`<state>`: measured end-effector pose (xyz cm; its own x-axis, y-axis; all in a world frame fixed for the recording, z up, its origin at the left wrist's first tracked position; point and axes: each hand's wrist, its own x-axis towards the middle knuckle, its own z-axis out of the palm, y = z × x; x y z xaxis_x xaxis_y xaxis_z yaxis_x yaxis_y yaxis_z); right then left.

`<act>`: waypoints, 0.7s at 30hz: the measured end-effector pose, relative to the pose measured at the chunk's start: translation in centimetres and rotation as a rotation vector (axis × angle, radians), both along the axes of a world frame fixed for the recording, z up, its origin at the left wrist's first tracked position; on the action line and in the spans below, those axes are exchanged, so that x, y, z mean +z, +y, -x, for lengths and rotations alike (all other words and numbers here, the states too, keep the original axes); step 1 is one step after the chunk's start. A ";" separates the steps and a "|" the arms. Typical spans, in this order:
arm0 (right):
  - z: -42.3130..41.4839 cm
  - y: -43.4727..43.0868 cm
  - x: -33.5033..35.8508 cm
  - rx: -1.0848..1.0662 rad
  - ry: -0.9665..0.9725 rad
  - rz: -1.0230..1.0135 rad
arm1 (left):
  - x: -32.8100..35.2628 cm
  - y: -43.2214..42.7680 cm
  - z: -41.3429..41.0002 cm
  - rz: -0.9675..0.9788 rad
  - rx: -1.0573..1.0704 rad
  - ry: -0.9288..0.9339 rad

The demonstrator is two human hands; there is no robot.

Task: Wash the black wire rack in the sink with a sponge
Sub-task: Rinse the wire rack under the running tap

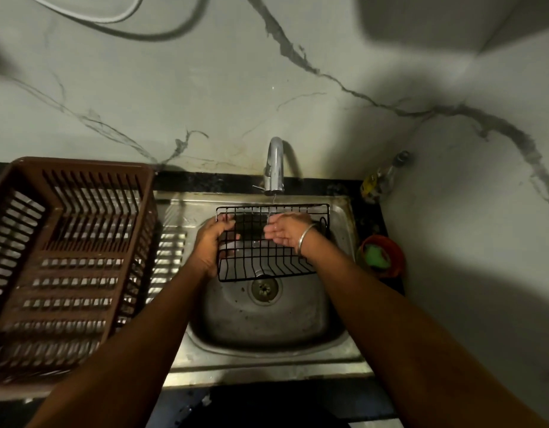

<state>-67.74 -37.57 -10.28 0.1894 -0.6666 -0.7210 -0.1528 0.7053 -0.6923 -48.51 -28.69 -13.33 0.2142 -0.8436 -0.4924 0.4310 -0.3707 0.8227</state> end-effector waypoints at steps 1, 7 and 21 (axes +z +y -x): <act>0.0 0.1 0.0 -0.095 -0.034 -0.018 | 0.0 0.2 -0.2 0.003 0.014 0.015; -0.7 1.1 -1.4 -0.082 -0.085 -0.111 | 0.0 1.1 -1.5 0.028 0.094 0.029; -6.1 3.5 -2.9 -0.016 0.842 0.353 | -2.9 2.9 0.9 0.033 0.086 0.170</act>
<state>-61.68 -34.06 -13.21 -0.3183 -0.8729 -0.3698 -0.6972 0.4799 -0.5326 -49.44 -25.79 -16.20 0.2019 -0.8422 -0.5000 0.5938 -0.3007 0.7463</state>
